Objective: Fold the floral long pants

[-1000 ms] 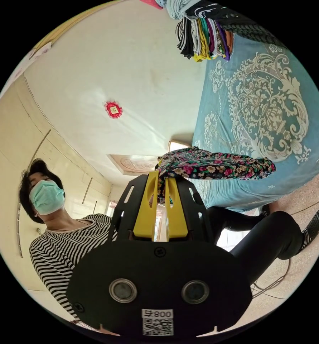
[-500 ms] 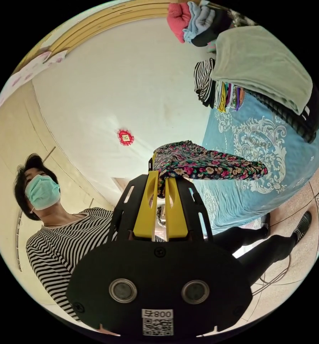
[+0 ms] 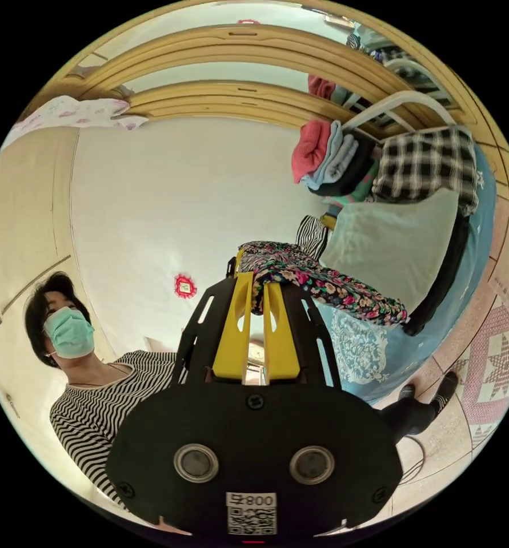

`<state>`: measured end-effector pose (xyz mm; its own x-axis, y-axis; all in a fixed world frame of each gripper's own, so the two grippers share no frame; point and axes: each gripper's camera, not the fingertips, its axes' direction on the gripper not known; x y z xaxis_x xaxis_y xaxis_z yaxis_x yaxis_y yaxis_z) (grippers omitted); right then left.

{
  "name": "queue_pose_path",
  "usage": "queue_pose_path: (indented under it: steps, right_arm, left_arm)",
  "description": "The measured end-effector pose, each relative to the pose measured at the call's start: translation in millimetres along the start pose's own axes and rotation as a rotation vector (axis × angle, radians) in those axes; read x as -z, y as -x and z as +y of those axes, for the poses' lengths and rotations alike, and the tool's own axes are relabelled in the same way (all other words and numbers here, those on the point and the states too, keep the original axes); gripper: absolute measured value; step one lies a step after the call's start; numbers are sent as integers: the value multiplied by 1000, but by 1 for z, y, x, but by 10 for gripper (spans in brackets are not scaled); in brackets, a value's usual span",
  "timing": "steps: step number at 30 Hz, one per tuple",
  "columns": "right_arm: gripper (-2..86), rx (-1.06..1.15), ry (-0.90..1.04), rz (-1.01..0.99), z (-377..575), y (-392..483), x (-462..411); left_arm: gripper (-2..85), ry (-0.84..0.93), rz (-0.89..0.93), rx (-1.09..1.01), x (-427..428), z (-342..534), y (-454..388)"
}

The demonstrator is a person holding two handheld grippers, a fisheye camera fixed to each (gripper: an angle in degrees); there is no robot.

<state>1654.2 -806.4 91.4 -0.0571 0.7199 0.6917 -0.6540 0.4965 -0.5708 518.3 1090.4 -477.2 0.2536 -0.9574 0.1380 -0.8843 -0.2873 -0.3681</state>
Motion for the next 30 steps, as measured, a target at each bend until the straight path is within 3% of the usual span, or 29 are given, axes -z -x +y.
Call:
queue_pose_path:
  steps: [9, 14, 20, 30]
  right_arm:
    - [10, 119, -73, 116, -184, 84, 45]
    - [13, 62, -32, 235, -255, 69, 40]
    - [18, -258, 148, 378, -286, -47, 1]
    - [27, -355, 252, 335, -302, -38, -31]
  left_arm:
    - [31, 55, -59, -98, -184, -192, 114]
    - [31, 112, -252, -72, -265, -267, 233]
    - [33, 289, -604, 102, -331, -300, 392]
    - [44, 317, -593, 123, -356, -324, 485]
